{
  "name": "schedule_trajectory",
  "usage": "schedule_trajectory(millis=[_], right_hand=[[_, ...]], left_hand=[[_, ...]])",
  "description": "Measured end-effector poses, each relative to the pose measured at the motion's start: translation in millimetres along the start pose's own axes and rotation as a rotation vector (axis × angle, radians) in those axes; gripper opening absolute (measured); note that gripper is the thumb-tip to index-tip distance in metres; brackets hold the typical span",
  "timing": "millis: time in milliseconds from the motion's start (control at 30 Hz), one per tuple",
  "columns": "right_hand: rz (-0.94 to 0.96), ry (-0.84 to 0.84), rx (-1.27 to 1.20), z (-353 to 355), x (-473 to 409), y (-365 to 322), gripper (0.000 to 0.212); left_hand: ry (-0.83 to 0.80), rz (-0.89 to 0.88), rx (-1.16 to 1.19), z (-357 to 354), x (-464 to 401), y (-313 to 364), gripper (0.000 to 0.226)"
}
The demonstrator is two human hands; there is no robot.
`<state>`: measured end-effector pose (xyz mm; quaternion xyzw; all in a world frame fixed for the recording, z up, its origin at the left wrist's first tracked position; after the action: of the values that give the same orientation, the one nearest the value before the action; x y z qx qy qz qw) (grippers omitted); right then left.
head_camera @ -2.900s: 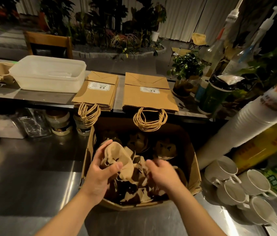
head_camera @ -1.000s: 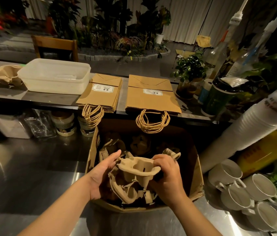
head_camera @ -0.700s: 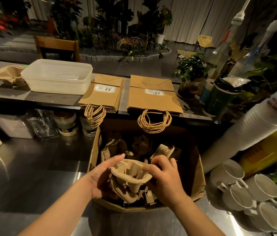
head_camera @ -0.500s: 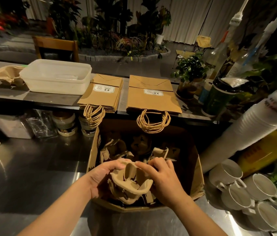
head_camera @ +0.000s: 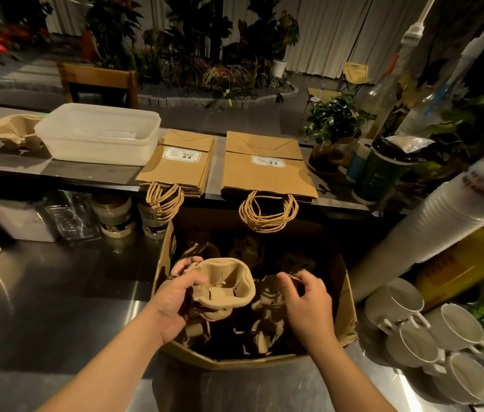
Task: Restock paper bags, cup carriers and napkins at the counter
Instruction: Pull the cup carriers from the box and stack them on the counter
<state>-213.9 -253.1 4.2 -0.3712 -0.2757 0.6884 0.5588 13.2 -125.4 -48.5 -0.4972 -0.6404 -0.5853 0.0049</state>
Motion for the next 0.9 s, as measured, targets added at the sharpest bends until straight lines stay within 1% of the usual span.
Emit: schedule_trajectory(millis=[67, 133, 167, 233, 300, 367, 467, 533, 633, 767, 900], right_hand=[[-0.186, 0.042, -0.160, 4, 0, 6, 0.033], [-0.319, 0.064, -0.299, 6, 3, 7, 0.034], [-0.362, 0.076, -0.348, 7, 5, 6, 0.031], [-0.376, 0.104, -0.389, 7, 8, 4, 0.025], [-0.308, 0.161, -0.393, 9, 11, 0, 0.019], [-0.147, 0.196, -0.366, 10, 17, -13, 0.013], [0.136, 0.188, -0.230, 3, 32, -40, 0.012], [0.245, 0.205, -0.155, -2, 40, -52, 0.004], [0.349, 0.218, -0.107, -9, 48, -61, 0.022], [0.482, 0.148, -0.007, -24, 57, -67, 0.024], [0.508, 0.036, 0.106, -40, 62, -66, 0.031]], left_hand=[[0.006, -0.037, -0.065, -1, 3, 2, 0.039], [-0.005, -0.072, -0.172, -4, 8, 4, 0.043], [-0.009, -0.086, -0.217, -5, 10, 5, 0.042], [-0.017, -0.101, -0.265, -9, 14, 6, 0.034], [-0.019, -0.105, -0.298, -10, 15, 5, 0.033], [-0.022, -0.105, -0.324, -11, 16, 4, 0.034], [-0.026, -0.094, -0.315, -10, 14, 2, 0.031], [-0.025, -0.086, -0.316, -10, 13, 1, 0.031], [-0.029, -0.096, -0.313, -10, 12, -1, 0.025], [-0.046, -0.083, -0.256, -11, 15, 1, 0.023], [-0.051, -0.059, -0.215, -7, 12, 0, 0.025]])
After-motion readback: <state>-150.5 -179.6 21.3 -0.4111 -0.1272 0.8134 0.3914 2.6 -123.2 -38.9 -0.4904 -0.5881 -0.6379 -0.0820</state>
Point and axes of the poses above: each hand's wrist, its own x-axis away from the middle knuckle, its own z-axis out of the back of the hand, y = z × x, the point moved 8 cm from there along -x, towards the middle knuckle, and after that the axes turned 13 degrees about y, right-handed, at the moved point
